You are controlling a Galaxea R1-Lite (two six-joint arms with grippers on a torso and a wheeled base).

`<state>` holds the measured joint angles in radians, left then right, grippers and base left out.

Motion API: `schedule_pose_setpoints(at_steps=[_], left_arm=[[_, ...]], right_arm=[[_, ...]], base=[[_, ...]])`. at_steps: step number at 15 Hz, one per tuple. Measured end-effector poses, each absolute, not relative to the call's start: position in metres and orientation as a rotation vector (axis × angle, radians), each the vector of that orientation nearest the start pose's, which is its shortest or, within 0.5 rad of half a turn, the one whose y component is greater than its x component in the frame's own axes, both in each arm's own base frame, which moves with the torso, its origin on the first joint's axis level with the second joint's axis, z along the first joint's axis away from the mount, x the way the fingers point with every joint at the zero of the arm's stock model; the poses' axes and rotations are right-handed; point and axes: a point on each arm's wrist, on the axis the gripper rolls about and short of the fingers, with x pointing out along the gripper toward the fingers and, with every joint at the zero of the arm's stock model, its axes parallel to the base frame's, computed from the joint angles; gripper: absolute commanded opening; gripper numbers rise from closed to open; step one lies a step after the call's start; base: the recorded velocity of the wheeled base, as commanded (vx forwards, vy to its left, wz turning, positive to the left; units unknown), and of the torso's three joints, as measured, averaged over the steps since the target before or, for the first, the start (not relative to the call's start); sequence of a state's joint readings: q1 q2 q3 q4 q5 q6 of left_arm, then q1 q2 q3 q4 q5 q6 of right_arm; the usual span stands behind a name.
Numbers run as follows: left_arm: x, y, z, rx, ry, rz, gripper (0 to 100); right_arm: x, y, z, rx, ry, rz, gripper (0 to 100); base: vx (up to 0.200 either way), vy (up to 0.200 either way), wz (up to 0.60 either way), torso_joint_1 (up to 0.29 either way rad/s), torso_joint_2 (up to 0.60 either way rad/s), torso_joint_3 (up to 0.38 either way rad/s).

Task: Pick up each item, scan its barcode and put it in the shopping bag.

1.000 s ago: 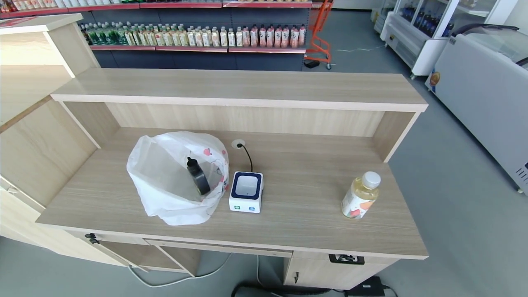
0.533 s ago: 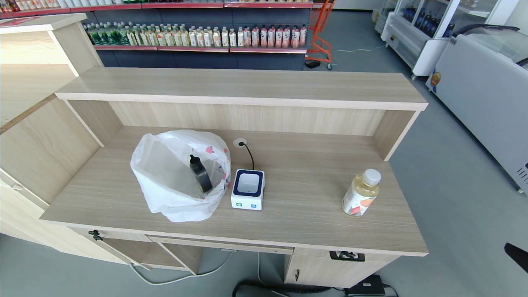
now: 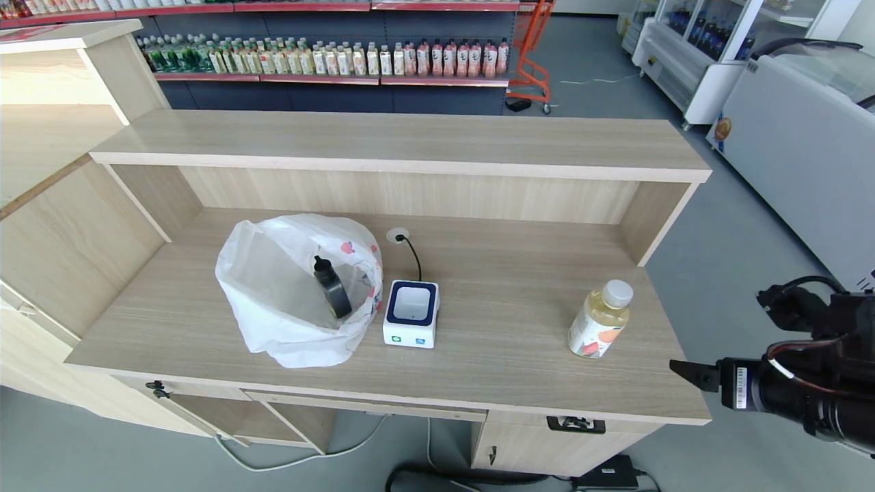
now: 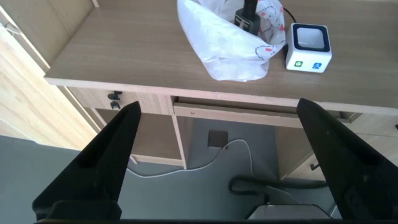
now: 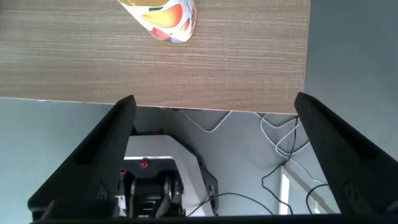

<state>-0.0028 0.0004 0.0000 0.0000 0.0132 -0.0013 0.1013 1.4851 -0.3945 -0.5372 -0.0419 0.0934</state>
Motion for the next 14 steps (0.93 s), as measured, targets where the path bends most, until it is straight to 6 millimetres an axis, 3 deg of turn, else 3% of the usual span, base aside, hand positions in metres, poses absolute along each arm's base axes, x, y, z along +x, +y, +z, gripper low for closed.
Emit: schedule_pose_setpoints(at_steps=[6, 14], left_arm=[[-0.023, 0.0, 0.075, -0.001, 0.0, 0.01, 100], [-0.023, 0.0, 0.075, -0.001, 0.0, 0.011, 100]], right_arm=[[0.264, 0.057, 0.087, -0.105, 0.499, 0.181, 100], [0.302, 0.07, 0.061, -0.112, 0.398, 0.196, 100]], base=[[0.0, 0.0, 0.0, 0.0, 0.0, 0.0], [0.0, 0.0, 0.0, 0.0, 0.0, 0.0]])
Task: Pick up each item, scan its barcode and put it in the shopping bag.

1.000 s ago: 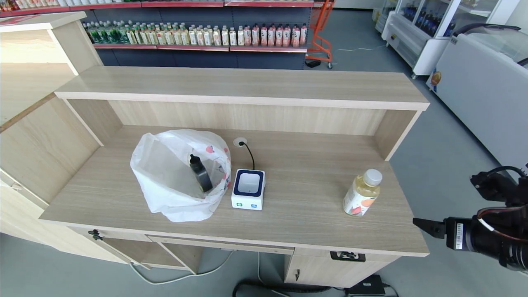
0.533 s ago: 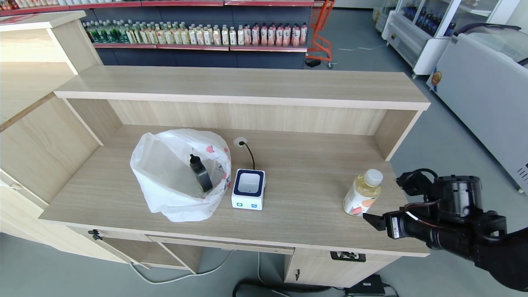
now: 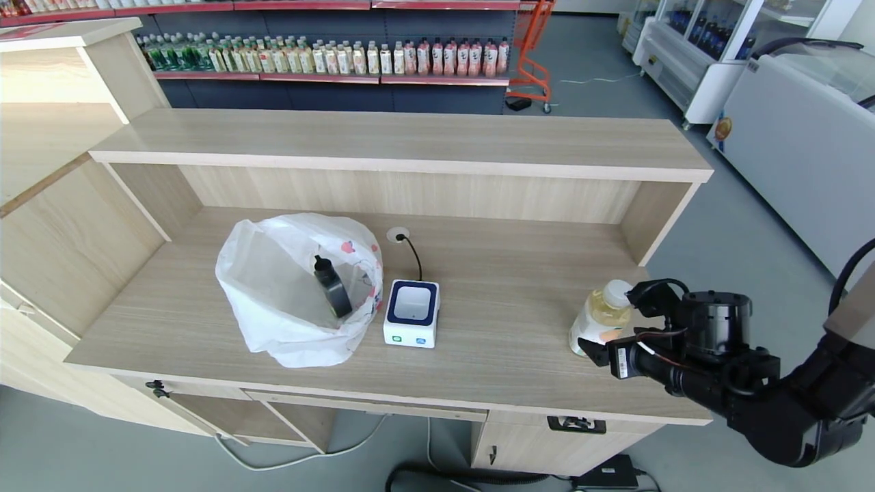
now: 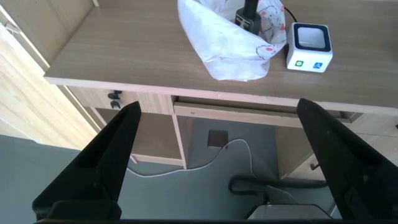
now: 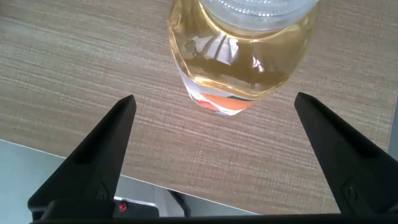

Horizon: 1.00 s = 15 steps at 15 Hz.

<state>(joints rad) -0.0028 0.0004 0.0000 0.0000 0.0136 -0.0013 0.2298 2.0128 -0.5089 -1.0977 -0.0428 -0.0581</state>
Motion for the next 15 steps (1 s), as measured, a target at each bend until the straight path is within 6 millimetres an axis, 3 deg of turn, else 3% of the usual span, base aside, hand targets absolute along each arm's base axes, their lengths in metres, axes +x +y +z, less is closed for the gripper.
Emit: schedule_pose_setpoints(at_steps=[6, 14, 15], left_arm=[[-0.023, 0.0, 0.075, -0.001, 0.0, 0.01, 100], [-0.023, 0.0, 0.075, -0.001, 0.0, 0.011, 100], [-0.023, 0.0, 0.075, -0.001, 0.0, 0.011, 100]], right_arm=[[0.329, 0.078, 0.056, -0.097, 0.34, 0.203, 100], [0.35, 0.084, 0.04, -0.082, 0.293, 0.205, 100], [0.353, 0.084, 0.039, -0.083, 0.293, 0.207, 0]], base=[[0.0, 0.0, 0.0, 0.0, 0.0, 0.0], [0.0, 0.0, 0.0, 0.0, 0.0, 0.0], [0.0, 0.0, 0.0, 0.0, 0.0, 0.0]])
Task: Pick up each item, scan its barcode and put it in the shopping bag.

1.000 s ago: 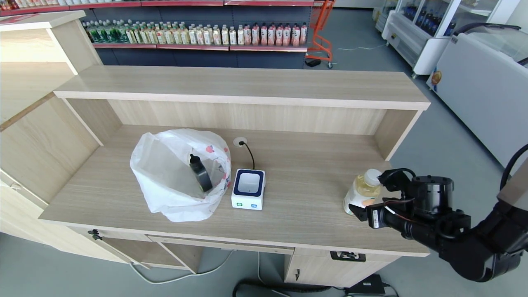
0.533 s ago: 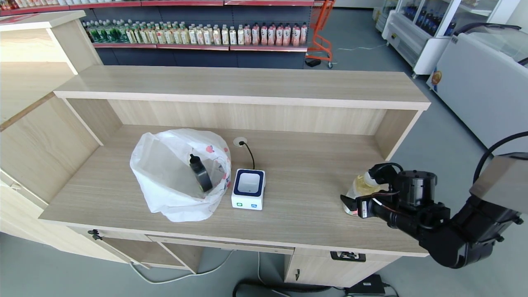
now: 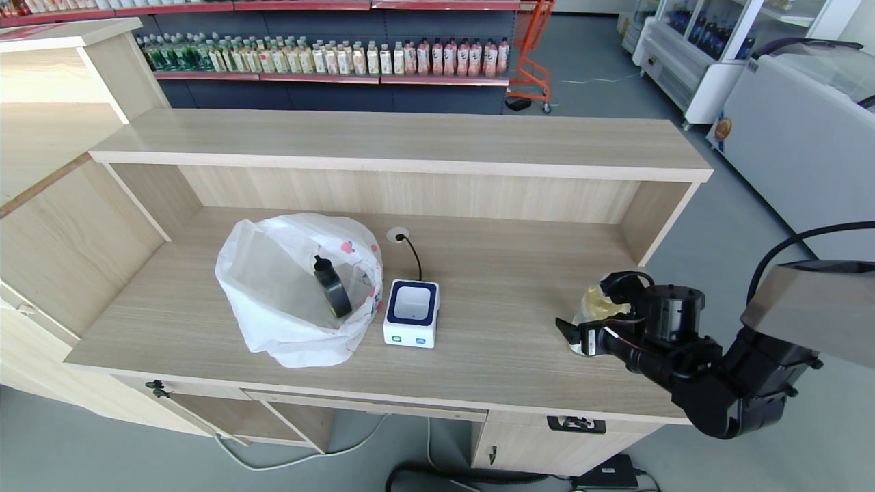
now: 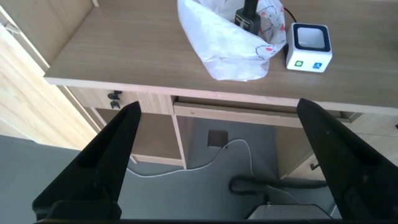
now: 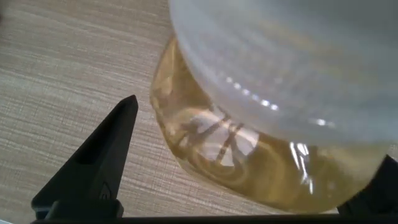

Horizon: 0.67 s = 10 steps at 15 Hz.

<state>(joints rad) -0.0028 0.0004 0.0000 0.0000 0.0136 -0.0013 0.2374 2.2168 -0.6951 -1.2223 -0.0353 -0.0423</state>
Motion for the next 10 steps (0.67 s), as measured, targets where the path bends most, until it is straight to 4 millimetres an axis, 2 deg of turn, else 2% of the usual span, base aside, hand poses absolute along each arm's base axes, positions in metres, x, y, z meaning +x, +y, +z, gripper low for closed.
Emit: schedule_pose_setpoints(at_steps=[6, 10], left_arm=[[-0.023, 0.0, 0.075, -0.001, 0.0, 0.01, 100], [-0.023, 0.0, 0.075, -0.001, 0.0, 0.01, 100]], right_arm=[[0.367, 0.088, 0.038, -0.082, 0.261, 0.217, 0], [0.37, 0.089, 0.039, -0.088, 0.249, 0.236, 0]], base=[[0.0, 0.0, 0.0, 0.0, 0.0, 0.0], [0.0, 0.0, 0.0, 0.0, 0.0, 0.0]])
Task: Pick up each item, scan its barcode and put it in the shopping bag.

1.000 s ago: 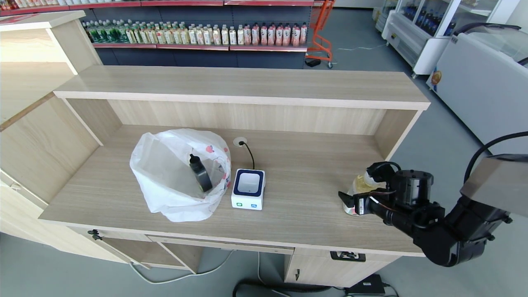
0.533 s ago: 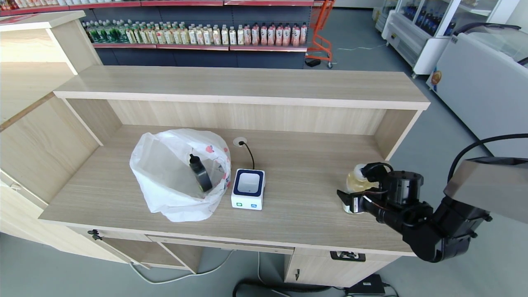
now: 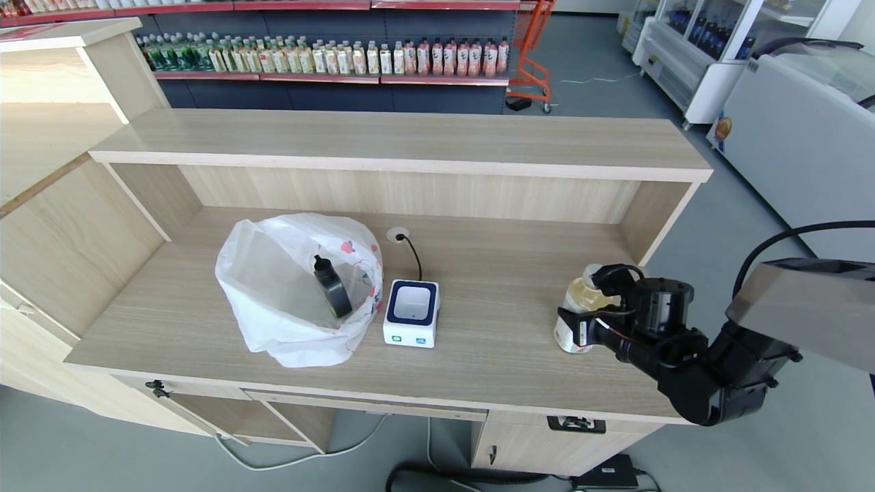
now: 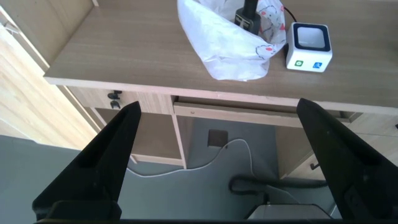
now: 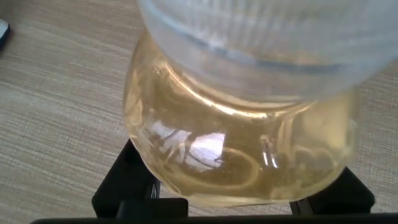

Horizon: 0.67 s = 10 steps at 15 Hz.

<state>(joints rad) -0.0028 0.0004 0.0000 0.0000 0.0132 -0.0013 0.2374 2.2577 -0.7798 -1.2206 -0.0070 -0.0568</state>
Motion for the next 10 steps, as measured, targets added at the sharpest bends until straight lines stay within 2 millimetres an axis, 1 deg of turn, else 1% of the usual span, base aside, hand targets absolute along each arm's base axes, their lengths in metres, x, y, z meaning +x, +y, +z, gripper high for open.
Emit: schedule_pose_setpoints(at_steps=[2, 4, 5, 6, 8, 10], left_arm=[[-0.023, 0.0, 0.075, -0.001, 0.0, 0.01, 100], [-0.023, 0.0, 0.075, -0.001, 0.0, 0.01, 100], [-0.023, 0.0, 0.075, -0.001, 0.0, 0.01, 100], [-0.023, 0.0, 0.075, -0.001, 0.0, 0.01, 100], [-0.023, 0.0, 0.075, -0.001, 0.0, 0.01, 100], [-0.023, 0.0, 0.075, -0.001, 0.0, 0.011, 100]], right_arm=[[0.369, 0.09, 0.038, -0.099, 0.252, 0.241, 0], [0.366, 0.09, 0.04, -0.068, 0.257, 0.275, 0], [0.362, 0.09, 0.043, -0.029, 0.264, 0.322, 0], [0.357, 0.091, 0.051, 0.027, 0.266, 0.386, 0], [0.337, 0.091, 0.07, 0.151, 0.28, 0.562, 0], [0.31, 0.091, 0.088, 0.27, 0.316, 0.729, 0]], base=[[0.0, 0.0, 0.0, 0.0, 0.0, 0.0], [0.0, 0.0, 0.0, 0.0, 0.0, 0.0], [0.0, 0.0, 0.0, 0.0, 0.0, 0.0], [0.0, 0.0, 0.0, 0.0, 0.0, 0.0], [0.0, 0.0, 0.0, 0.0, 0.0, 0.0], [0.0, 0.0, 0.0, 0.0, 0.0, 0.0]])
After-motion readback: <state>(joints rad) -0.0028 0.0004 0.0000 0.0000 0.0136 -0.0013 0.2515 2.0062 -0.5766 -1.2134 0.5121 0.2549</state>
